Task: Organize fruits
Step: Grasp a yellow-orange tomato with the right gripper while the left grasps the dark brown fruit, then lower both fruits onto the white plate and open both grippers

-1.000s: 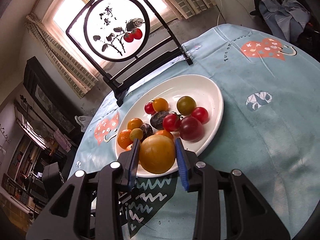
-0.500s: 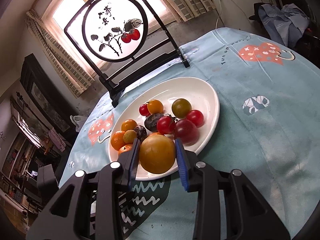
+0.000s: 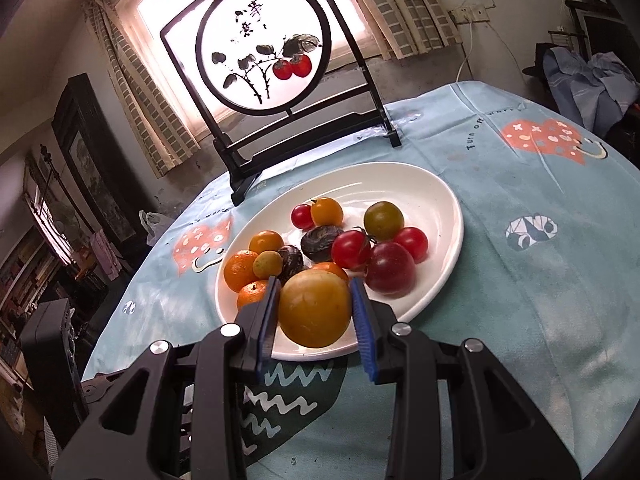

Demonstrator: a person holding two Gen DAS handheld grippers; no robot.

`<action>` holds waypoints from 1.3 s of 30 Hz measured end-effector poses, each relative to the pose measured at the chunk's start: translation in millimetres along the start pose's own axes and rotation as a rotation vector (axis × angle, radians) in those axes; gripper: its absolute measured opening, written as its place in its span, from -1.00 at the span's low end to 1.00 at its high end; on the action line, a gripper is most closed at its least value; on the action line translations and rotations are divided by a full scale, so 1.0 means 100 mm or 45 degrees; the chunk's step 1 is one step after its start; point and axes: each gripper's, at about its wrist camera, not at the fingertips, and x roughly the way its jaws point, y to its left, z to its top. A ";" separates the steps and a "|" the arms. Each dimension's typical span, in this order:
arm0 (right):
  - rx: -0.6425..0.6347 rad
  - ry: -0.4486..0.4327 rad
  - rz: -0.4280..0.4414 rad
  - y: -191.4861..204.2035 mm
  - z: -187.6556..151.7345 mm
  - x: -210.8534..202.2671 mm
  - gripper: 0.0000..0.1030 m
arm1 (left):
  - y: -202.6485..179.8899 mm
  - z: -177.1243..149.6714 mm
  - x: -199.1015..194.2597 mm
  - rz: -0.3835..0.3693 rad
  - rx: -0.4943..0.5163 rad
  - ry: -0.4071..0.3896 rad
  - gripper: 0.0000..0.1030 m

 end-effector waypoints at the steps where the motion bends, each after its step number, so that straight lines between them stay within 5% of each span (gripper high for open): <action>1: -0.022 -0.005 -0.007 0.03 -0.01 0.00 -0.31 | 0.00 -0.01 -0.02 0.001 0.000 -0.008 -0.17; 12: -0.087 -0.045 0.008 0.14 0.01 -0.05 -0.31 | 0.10 0.13 -0.26 0.014 -0.077 -0.100 -0.17; 18: -0.055 -0.068 0.003 0.09 0.30 0.03 -0.31 | 0.12 0.67 -0.33 -0.020 -0.068 -0.179 -0.17; 29: 0.041 -0.001 -0.011 -0.24 0.68 0.53 -0.31 | 0.12 1.37 0.43 0.019 -0.116 -0.110 -0.16; 32: 0.044 0.020 -0.009 -0.28 0.69 0.61 -0.31 | 0.13 1.38 0.49 0.055 -0.123 -0.125 0.14; 34: 0.043 0.028 -0.006 -0.30 0.72 0.65 -0.31 | 0.15 1.38 0.42 0.087 -0.136 -0.164 0.55; 39: 0.015 0.089 -0.001 -0.26 0.73 0.76 -0.25 | 0.14 1.37 0.20 0.147 -0.126 -0.223 0.75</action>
